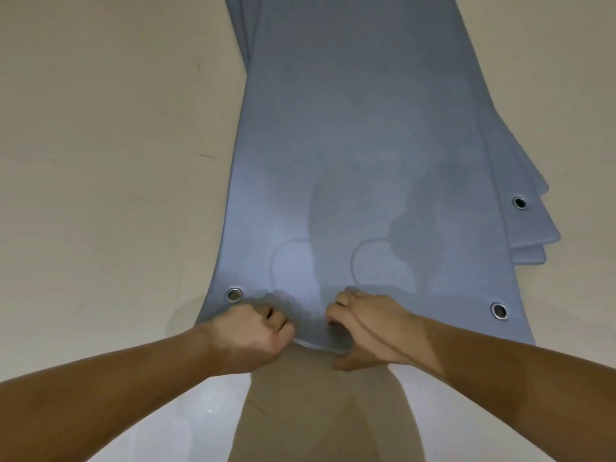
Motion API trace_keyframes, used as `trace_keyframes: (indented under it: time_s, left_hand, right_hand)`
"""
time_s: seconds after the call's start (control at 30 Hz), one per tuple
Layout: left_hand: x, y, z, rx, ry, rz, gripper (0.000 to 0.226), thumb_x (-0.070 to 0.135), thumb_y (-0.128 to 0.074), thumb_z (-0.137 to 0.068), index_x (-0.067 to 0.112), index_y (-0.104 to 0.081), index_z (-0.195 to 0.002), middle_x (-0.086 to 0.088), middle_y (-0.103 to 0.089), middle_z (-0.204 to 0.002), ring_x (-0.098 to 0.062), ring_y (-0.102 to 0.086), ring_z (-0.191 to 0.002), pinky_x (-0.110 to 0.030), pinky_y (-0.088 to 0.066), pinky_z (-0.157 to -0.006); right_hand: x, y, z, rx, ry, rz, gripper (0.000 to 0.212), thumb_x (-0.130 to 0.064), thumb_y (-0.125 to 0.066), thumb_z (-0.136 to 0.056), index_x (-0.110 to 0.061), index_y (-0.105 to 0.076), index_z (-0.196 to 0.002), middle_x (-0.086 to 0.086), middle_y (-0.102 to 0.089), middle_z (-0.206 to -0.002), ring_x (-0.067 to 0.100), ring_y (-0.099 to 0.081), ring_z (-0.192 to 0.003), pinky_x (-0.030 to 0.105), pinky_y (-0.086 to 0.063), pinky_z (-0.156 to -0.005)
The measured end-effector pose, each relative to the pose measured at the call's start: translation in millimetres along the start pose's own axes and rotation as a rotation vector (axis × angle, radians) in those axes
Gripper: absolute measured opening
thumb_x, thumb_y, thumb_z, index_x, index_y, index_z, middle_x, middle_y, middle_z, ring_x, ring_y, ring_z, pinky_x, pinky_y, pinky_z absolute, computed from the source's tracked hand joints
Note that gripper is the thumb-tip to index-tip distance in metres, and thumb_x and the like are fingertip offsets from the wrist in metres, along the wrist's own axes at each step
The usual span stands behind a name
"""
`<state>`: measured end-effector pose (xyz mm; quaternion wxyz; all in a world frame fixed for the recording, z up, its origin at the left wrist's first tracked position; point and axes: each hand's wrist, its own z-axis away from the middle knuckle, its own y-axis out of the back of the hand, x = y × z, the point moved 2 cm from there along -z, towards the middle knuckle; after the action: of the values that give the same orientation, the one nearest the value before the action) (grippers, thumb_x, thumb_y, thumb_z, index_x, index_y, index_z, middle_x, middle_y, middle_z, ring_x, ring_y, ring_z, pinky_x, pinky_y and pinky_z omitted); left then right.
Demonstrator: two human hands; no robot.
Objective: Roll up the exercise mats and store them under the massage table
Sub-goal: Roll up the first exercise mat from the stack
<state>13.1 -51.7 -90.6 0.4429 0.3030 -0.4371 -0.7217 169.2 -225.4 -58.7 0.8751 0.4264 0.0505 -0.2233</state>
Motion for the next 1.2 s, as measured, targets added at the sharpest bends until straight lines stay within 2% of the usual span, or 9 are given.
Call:
trace_keyframes:
  time_s: [0.13,0.27,0.4,0.53,0.63,0.7,0.8,1.0,1.2]
  left_hand:
    - [-38,72,2,0.057,0.244,0.161,0.029,0.006,-0.058,-0.087,0.016,-0.052,-0.113,-0.007,-0.061,-0.097,-0.028,-0.064,-0.071,-0.034,-0.041,-0.050]
    - [-76,130,-24,0.150,0.509,0.114,0.034,0.018,-0.050,-0.096,0.025,-0.049,-0.129,0.000,-0.062,-0.115,-0.025,-0.061,-0.101,-0.036,-0.040,-0.071]
    - [-107,155,-48,0.089,0.655,0.100,0.035,0.016,-0.046,-0.098,0.027,-0.047,-0.132,0.000,-0.061,-0.115,-0.025,-0.060,-0.103,-0.037,-0.038,-0.078]
    - [-119,167,-54,0.085,0.685,0.016,0.041,0.012,-0.043,-0.099,0.023,-0.044,-0.139,-0.004,-0.056,-0.127,-0.029,-0.055,-0.115,-0.043,-0.044,-0.094]
    - [-92,173,-67,0.320,0.535,-0.045,0.056,0.016,-0.056,-0.094,0.018,-0.044,-0.148,-0.009,-0.060,-0.129,-0.034,-0.057,-0.110,-0.049,-0.045,-0.098]
    - [-73,172,-72,0.429,0.512,-0.025,0.042,0.034,-0.050,-0.102,0.019,-0.050,-0.141,-0.008,-0.063,-0.118,-0.034,-0.058,-0.102,-0.050,-0.046,-0.093]
    - [-67,174,-68,0.336,0.629,0.066,0.035,0.042,-0.025,-0.110,0.027,-0.051,-0.128,-0.002,-0.059,-0.107,-0.026,-0.053,-0.091,-0.043,-0.043,-0.085]
    - [-55,167,-48,0.139,0.626,0.419,0.030,0.042,-0.024,-0.113,0.027,-0.051,-0.114,-0.002,-0.062,-0.089,-0.027,-0.059,-0.080,-0.036,-0.045,-0.067]
    - [-61,171,-49,0.028,0.463,0.711,0.028,0.042,-0.035,-0.112,0.030,-0.059,-0.105,0.007,-0.064,-0.098,-0.018,-0.058,-0.093,-0.038,-0.049,-0.086]
  right_hand:
    - [25,61,17,-0.039,-0.091,-0.209,0.034,-0.054,-0.067,-0.092,-0.024,-0.068,-0.109,-0.002,-0.070,-0.105,0.024,-0.065,-0.097,0.036,-0.055,-0.086]
    - [43,103,46,0.111,-0.281,-0.024,0.052,-0.061,-0.028,-0.107,-0.023,-0.063,-0.099,0.000,-0.065,-0.097,0.025,-0.065,-0.092,0.034,-0.046,-0.074]
    - [49,105,70,0.198,-0.376,-0.009,0.007,-0.033,-0.040,-0.109,-0.026,-0.041,-0.108,0.003,-0.063,-0.110,0.030,-0.063,-0.098,0.034,-0.040,-0.075]
    - [80,107,91,0.440,-0.577,-0.049,0.026,-0.050,-0.032,-0.111,-0.026,-0.038,-0.101,-0.005,-0.044,-0.076,0.027,-0.050,-0.074,0.034,-0.037,-0.068]
    - [93,99,93,0.586,-0.621,-0.042,0.036,-0.055,-0.027,-0.110,-0.025,-0.044,-0.100,-0.007,-0.044,-0.072,0.026,-0.049,-0.070,0.034,-0.033,-0.063]
    - [97,95,92,0.660,-0.562,0.026,0.041,-0.054,-0.027,-0.109,-0.022,-0.052,-0.102,-0.006,-0.049,-0.074,0.026,-0.047,-0.067,0.034,-0.030,-0.059]
    - [95,95,93,0.594,-0.486,0.069,0.039,-0.053,-0.026,-0.110,-0.022,-0.047,-0.098,-0.003,-0.050,-0.076,0.027,-0.047,-0.068,0.034,-0.033,-0.062]
    - [85,115,102,0.304,-0.376,-0.026,0.041,-0.050,-0.027,-0.112,-0.024,-0.045,-0.086,-0.010,-0.044,-0.078,0.022,-0.050,-0.087,0.034,-0.037,-0.079]
    - [96,120,102,0.063,-0.340,-0.408,0.047,-0.048,-0.040,-0.111,-0.029,-0.057,-0.072,-0.012,-0.057,-0.079,0.007,-0.054,-0.080,0.034,-0.040,-0.092]
